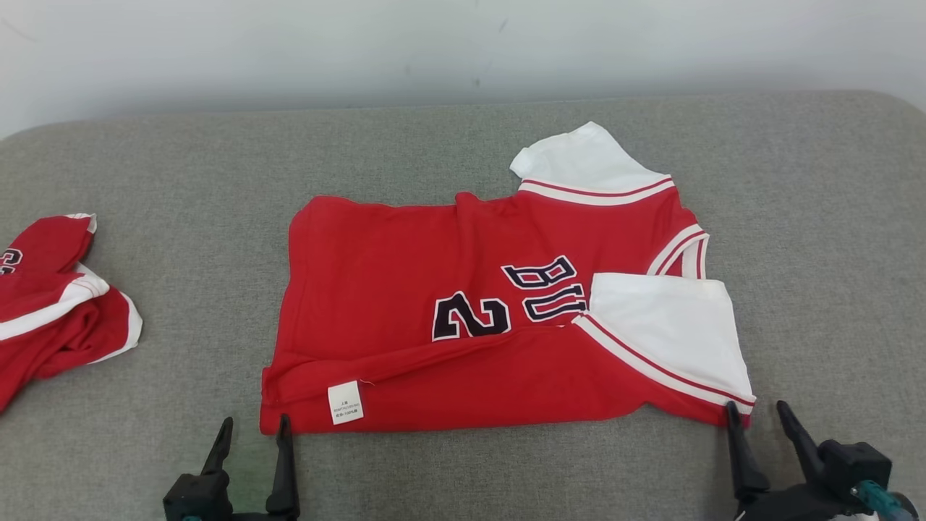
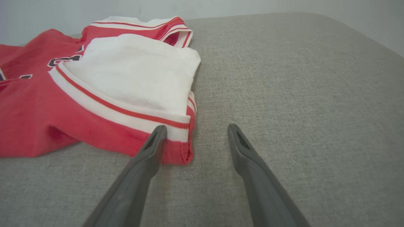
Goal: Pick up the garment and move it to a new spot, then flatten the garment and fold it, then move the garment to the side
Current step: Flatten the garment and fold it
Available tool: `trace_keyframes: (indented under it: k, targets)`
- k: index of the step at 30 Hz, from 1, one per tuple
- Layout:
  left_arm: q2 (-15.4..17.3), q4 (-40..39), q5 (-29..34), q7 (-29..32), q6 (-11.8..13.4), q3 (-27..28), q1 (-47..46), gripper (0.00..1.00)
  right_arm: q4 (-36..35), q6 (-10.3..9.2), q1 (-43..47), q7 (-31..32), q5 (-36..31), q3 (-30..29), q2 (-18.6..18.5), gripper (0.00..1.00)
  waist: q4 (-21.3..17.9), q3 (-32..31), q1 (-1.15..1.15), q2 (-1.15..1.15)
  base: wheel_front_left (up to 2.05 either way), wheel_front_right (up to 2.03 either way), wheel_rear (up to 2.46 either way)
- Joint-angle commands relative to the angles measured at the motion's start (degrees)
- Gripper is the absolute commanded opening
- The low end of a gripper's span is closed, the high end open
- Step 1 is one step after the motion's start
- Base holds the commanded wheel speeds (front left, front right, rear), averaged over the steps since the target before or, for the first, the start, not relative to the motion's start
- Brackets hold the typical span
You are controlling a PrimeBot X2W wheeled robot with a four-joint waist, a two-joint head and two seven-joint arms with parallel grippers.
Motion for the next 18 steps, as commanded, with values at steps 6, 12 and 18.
trace_keyframes:
  k: [6,12,18]
  targets:
    - [0.1,-0.3,-0.4,-0.2,0.1,-1.1,-0.2,1.00,4.4,-0.16,-2.6,0.0,2.3,3.0,-0.5,0.25,0.8,0.1,0.01,0.00,0.00,0.00,0.00]
    - [0.1,1.1,-1.3,-0.2,-0.4,-1.3,-0.2,1.00,5.0,-0.16,-3.2,0.0,4.3,3.9,-1.7,0.00,0.8,0.2,0.01,0.00,0.00,0.00,0.00]
    - [0.1,2.0,-3.1,-0.2,-0.9,-2.0,-0.9,1.00,2.5,-0.16,-2.8,0.0,5.7,4.0,-2.8,0.00,0.2,0.4,0.01,0.00,0.00,0.00,0.00]
